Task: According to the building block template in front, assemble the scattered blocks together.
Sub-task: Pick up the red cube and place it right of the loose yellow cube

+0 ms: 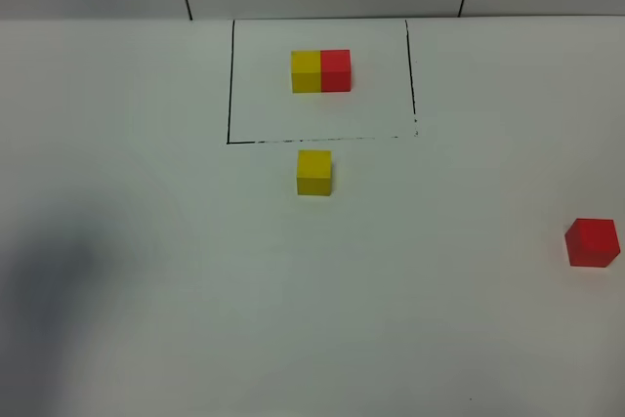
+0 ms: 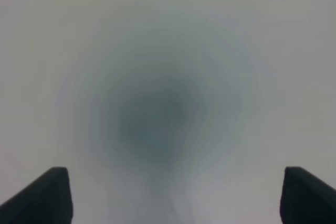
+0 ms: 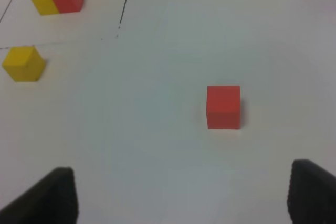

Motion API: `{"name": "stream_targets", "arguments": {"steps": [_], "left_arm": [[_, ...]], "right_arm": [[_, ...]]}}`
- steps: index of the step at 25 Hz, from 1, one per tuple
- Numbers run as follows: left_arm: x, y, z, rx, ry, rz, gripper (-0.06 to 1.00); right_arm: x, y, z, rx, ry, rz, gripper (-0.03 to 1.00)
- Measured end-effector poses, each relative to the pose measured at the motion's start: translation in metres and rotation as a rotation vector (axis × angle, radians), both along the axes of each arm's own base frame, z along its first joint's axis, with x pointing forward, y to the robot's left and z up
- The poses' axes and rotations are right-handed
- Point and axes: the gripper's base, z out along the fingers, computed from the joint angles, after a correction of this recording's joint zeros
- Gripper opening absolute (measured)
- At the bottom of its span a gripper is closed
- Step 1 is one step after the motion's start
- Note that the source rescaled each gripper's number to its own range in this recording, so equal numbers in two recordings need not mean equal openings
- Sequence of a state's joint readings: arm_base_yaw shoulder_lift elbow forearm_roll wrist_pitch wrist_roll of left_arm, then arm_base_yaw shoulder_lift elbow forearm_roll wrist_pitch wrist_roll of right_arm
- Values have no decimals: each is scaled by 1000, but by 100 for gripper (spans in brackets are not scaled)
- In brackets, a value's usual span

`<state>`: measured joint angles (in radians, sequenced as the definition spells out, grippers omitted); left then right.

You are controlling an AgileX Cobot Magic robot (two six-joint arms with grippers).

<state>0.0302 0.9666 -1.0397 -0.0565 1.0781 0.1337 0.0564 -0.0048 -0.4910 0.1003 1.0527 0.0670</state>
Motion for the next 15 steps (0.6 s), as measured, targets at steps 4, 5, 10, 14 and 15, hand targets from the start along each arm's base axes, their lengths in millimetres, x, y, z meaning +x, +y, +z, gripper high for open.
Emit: {"name": "stream_targets", "arguments": {"steps": [4, 5, 10, 14, 15], "left_arm": [[-43, -4, -12, 3, -76, -17, 79], [-51, -4, -18, 1, -73, -21, 79], [-89, -7, -42, -45, -41, 11, 79], [-115, -9, -55, -69, -83, 2, 79], [-122, -9, -57, -70, -100, -3, 79]], "right_arm": [[0, 0, 0, 1, 0, 1, 66], [0, 0, 0, 1, 0, 1, 66], [0, 0, 0, 2, 0, 1, 66], [0, 0, 0, 3, 0, 2, 66], [0, 0, 0, 3, 0, 2, 66]]}}
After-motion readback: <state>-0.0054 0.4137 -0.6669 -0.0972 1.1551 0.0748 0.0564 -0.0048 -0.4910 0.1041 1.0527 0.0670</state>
